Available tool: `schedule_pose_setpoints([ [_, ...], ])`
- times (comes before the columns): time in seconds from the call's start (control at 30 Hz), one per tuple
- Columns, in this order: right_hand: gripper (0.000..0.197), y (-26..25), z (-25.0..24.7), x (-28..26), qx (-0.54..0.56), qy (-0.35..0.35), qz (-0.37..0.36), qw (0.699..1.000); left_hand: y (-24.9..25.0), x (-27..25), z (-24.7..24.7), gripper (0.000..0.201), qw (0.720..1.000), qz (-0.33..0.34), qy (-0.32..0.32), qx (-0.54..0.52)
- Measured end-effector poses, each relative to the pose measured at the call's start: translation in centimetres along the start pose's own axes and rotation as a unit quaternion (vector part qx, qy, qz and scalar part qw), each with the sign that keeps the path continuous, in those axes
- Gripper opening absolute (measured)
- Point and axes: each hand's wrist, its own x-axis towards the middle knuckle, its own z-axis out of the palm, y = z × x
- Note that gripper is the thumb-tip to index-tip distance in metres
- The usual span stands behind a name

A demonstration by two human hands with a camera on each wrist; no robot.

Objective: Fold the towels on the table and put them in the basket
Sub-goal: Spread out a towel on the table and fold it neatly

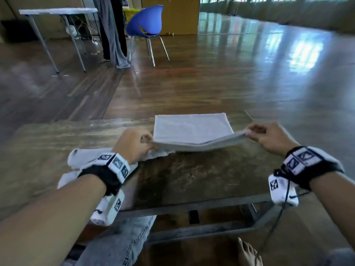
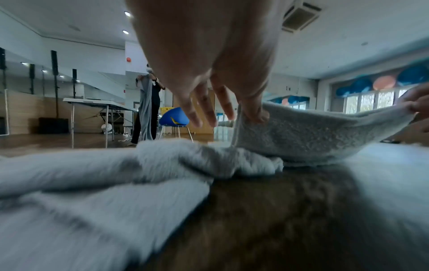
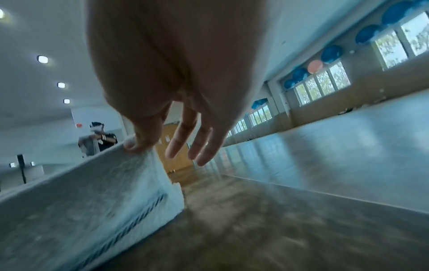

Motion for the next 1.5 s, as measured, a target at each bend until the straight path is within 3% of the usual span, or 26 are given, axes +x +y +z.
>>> schedule_pose_setpoints([
  [0.07,0.005,1.7,0.0,-2.2,-0.007,-0.056,0.023,0.998,-0.6,-1.4,1.0,0.014,0.999,-0.008,-0.045,-0.017],
  [0.3,0.010,1.8,-1.4,-5.7,0.046,-0.043,-0.022,0.998,0.7,-2.8,1.3,0.016,0.996,-0.016,-0.076,-0.051],
  [0.4,0.004,1.0,-2.0,-6.1,0.028,-0.080,-0.013,0.996,1.6,-3.0,0.9,0.018,0.992,-0.034,-0.109,-0.046],
  [0.53,0.007,0.9,-2.6,-6.6,0.054,-0.150,0.068,0.985,2.3,-2.4,0.3,0.019,0.969,-0.055,-0.242,-0.008],
  [0.63,0.010,1.2,-3.0,-6.5,0.081,-0.188,0.113,0.972,2.7,-1.6,0.0,0.020,0.943,-0.077,-0.321,-0.047],
  [0.7,0.011,1.6,-2.8,-6.1,0.067,-0.174,0.111,0.976,2.8,-0.7,0.3,0.021,0.955,-0.076,-0.277,-0.068],
  [0.8,0.011,2.3,-2.0,-4.5,0.042,-0.073,0.090,0.992,2.6,1.0,1.4,0.021,0.983,-0.079,-0.145,-0.078],
  [0.9,0.009,3.2,-1.1,-2.2,-0.003,0.003,0.089,0.996,2.3,2.8,3.0,0.020,0.992,-0.086,-0.081,-0.039],
  [1.0,0.015,3.6,0.1,-0.4,-0.078,0.023,0.107,0.991,1.9,4.3,4.9,0.020,0.992,-0.103,-0.072,0.001],
  [1.1,0.013,3.8,1.6,0.5,-0.129,-0.025,0.142,0.981,1.4,5.3,6.2,0.021,0.988,-0.102,-0.098,0.054],
  [1.23,0.011,3.6,2.4,0.9,-0.155,-0.057,0.140,0.976,0.9,5.5,6.7,0.021,0.984,-0.098,-0.134,0.068],
  [1.37,0.010,2.5,1.8,0.6,-0.157,-0.066,0.112,0.979,1.3,5.8,5.5,0.020,0.989,-0.063,-0.120,0.062],
  [1.43,0.008,1.4,1.0,0.6,-0.144,-0.018,0.075,0.987,2.1,6.1,4.3,0.016,0.996,-0.028,-0.071,0.050],
  [1.5,0.003,0.3,-0.1,0.8,-0.125,0.091,0.007,0.988,3.1,6.3,3.0,0.012,1.000,0.008,0.002,0.028],
])
